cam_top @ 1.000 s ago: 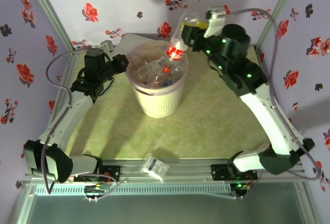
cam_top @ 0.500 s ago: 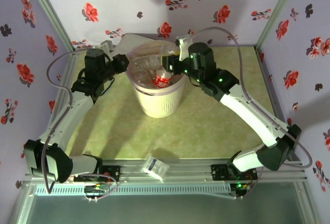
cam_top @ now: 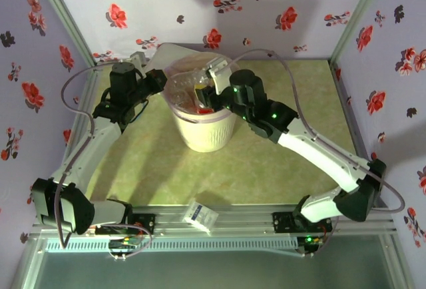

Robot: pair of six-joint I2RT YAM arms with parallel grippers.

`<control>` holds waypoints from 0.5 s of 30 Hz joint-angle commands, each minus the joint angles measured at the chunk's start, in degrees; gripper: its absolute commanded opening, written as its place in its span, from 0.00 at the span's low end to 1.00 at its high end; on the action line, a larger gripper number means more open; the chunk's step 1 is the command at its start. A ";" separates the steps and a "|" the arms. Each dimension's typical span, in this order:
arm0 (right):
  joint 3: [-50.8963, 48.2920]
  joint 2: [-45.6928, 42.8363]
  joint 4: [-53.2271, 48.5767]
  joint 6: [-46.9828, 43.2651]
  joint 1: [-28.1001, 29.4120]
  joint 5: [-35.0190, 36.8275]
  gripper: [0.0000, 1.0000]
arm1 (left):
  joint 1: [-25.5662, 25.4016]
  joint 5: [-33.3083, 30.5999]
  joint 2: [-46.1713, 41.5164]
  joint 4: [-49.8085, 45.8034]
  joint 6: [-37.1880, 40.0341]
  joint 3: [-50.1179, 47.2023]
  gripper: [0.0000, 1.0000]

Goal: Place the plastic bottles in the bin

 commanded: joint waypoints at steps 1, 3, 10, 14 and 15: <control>-2.56 -1.29 -6.81 -7.45 0.89 -0.43 0.33 | -0.48 1.11 1.68 -3.09 -0.14 -0.77 0.00; -2.61 -0.38 -8.73 -6.78 0.83 -2.92 0.33 | -0.48 1.23 1.72 -2.83 -0.31 -0.94 0.00; -5.98 3.27 -10.00 -1.58 0.74 -7.71 0.34 | -0.48 1.17 0.78 -3.39 0.06 -1.30 0.00; -2.46 0.89 -11.46 -0.61 -0.99 -6.36 0.44 | -0.49 1.02 0.33 -4.30 0.74 -1.04 0.00; -0.55 0.37 -12.52 -0.44 -1.81 -6.54 0.57 | -0.55 1.03 0.32 -4.37 0.78 -0.95 0.00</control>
